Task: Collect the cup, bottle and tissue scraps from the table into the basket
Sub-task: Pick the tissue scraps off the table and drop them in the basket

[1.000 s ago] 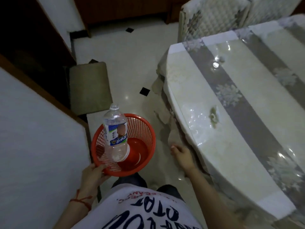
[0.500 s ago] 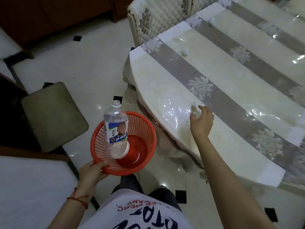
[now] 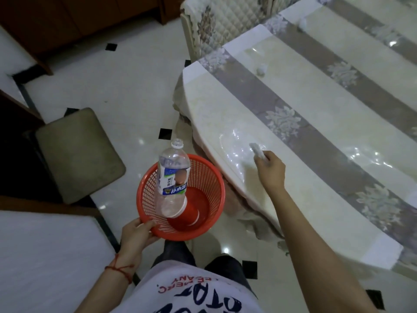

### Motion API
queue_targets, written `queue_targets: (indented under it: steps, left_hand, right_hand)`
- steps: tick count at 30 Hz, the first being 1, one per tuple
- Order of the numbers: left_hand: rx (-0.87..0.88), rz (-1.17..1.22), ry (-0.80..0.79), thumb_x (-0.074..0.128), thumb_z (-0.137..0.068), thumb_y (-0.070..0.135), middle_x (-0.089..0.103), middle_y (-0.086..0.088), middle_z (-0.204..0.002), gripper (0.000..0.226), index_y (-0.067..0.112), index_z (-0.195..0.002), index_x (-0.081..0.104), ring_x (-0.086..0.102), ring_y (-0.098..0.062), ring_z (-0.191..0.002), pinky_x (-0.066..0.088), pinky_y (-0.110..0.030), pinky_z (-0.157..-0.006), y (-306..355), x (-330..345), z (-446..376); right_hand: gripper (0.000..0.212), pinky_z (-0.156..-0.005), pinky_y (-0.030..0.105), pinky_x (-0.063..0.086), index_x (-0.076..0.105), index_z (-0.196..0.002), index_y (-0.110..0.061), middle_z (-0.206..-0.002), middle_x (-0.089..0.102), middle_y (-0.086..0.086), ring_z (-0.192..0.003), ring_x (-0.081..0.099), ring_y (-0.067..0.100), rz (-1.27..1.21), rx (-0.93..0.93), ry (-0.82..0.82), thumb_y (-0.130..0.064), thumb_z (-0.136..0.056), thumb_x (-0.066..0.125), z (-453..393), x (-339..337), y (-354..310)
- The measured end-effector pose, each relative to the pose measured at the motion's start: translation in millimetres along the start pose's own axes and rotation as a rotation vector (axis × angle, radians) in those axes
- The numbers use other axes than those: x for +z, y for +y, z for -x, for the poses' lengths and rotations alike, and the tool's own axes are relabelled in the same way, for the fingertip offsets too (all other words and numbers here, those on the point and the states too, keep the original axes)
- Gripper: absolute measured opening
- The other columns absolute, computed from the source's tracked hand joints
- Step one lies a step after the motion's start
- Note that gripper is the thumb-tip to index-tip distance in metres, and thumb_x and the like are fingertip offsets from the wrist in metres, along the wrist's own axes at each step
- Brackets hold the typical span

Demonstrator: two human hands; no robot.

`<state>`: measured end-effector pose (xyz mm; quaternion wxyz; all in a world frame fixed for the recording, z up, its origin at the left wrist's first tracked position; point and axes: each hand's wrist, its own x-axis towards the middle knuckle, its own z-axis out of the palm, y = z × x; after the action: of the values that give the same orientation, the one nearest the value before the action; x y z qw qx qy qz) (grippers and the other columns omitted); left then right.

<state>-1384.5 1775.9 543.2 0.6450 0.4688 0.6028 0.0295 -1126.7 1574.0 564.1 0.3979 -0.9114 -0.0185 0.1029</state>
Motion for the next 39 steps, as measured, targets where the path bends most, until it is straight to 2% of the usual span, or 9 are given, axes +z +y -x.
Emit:
queue_targets:
  steps: [4,10,12,19,23,30,33,36,39]
  left_hand:
    - [-0.008,0.047,0.012,0.056,-0.083,-0.003,0.066,-0.008,-0.081,0.017,0.013,-0.078,0.06,0.065,-0.023,-0.074,0.053,-0.03,-0.059,0,-5,-2]
    - [-0.023,0.137,0.025,0.057,-0.083,-0.002,0.066,-0.007,-0.083,0.016,0.014,-0.08,0.061,0.064,-0.023,-0.079,0.052,-0.029,-0.06,5,-21,-9]
    - [-0.023,0.159,0.04,0.057,-0.083,-0.001,0.067,-0.007,-0.083,0.015,0.012,-0.08,0.062,0.064,-0.023,-0.078,0.054,-0.026,-0.053,6,-29,-11]
    - [-0.069,0.239,0.116,0.057,-0.083,-0.002,0.065,-0.01,-0.082,0.014,0.011,-0.08,0.061,0.063,-0.024,-0.076,0.051,-0.032,-0.062,10,-71,-30]
    - [-0.096,0.273,0.174,0.06,-0.08,-0.004,0.066,-0.013,-0.086,0.01,0.006,-0.082,0.063,0.063,-0.024,-0.074,0.053,-0.029,-0.055,13,-99,-45]
    - [-0.143,0.38,0.271,0.063,-0.077,-0.004,0.065,-0.015,-0.093,0.023,0.001,-0.099,0.061,0.062,-0.026,-0.077,0.055,-0.025,-0.049,39,-129,-78]
    - [-0.138,0.416,0.286,0.063,-0.077,-0.003,0.066,-0.014,-0.092,0.023,0.003,-0.099,0.062,0.064,-0.026,-0.079,0.052,-0.029,-0.061,61,-130,-101]
    - [-0.121,0.464,0.292,0.06,-0.08,-0.002,0.067,-0.01,-0.085,0.018,0.004,-0.097,0.062,0.064,-0.024,-0.078,0.051,-0.028,-0.059,93,-129,-128]
    - [-0.118,0.476,0.303,0.059,-0.081,-0.003,0.066,-0.009,-0.084,0.013,0.006,-0.09,0.063,0.063,-0.022,-0.077,0.053,-0.025,-0.054,131,-132,-157]
  right_hand:
    - [0.019,-0.064,-0.003,0.037,0.067,-0.094,-0.017,-0.082,0.061,-0.012,-0.072,0.056,-0.006,-0.114,-0.208,-0.17,-0.029,-0.083,0.059,46,29,-45]
    - [0.032,-0.081,0.034,0.049,0.067,-0.108,-0.021,-0.103,0.071,0.003,-0.092,0.063,0.019,0.071,-0.474,-0.456,-0.03,-0.078,0.066,89,82,-78]
    - [0.045,-0.094,0.038,0.045,0.063,-0.117,-0.019,-0.114,0.068,0.005,-0.107,0.059,0.022,0.132,-0.48,-0.473,-0.036,-0.076,0.068,91,97,-82]
    - [0.041,-0.098,0.041,0.047,0.06,-0.119,-0.013,-0.118,0.064,0.007,-0.111,0.058,0.021,0.016,-0.35,-0.413,-0.034,-0.084,0.062,84,126,-96]
    - [0.04,-0.1,0.039,0.046,0.058,-0.123,-0.009,-0.126,0.062,0.011,-0.115,0.057,0.024,0.053,-0.247,-0.417,-0.028,-0.088,0.059,72,144,-91]
    - [0.038,-0.097,0.035,0.045,0.054,-0.126,-0.004,-0.126,0.061,0.015,-0.115,0.057,0.028,0.187,-0.006,-0.593,-0.024,-0.093,0.051,46,174,-82]
    - [0.031,-0.094,0.039,0.047,0.058,-0.117,-0.003,-0.115,0.064,0.015,-0.108,0.059,0.03,0.258,0.027,-0.693,-0.022,-0.095,0.046,27,193,-83]
    - [0.03,-0.089,0.035,0.044,0.059,-0.111,-0.001,-0.108,0.062,0.016,-0.103,0.059,0.029,0.315,0.111,-0.764,-0.021,-0.096,0.044,3,218,-87]
    - [0.029,-0.073,0.035,0.039,0.058,-0.079,0.008,-0.086,0.051,0.037,-0.078,0.048,0.024,0.309,0.244,-0.816,-0.01,-0.095,0.042,-24,242,-99]
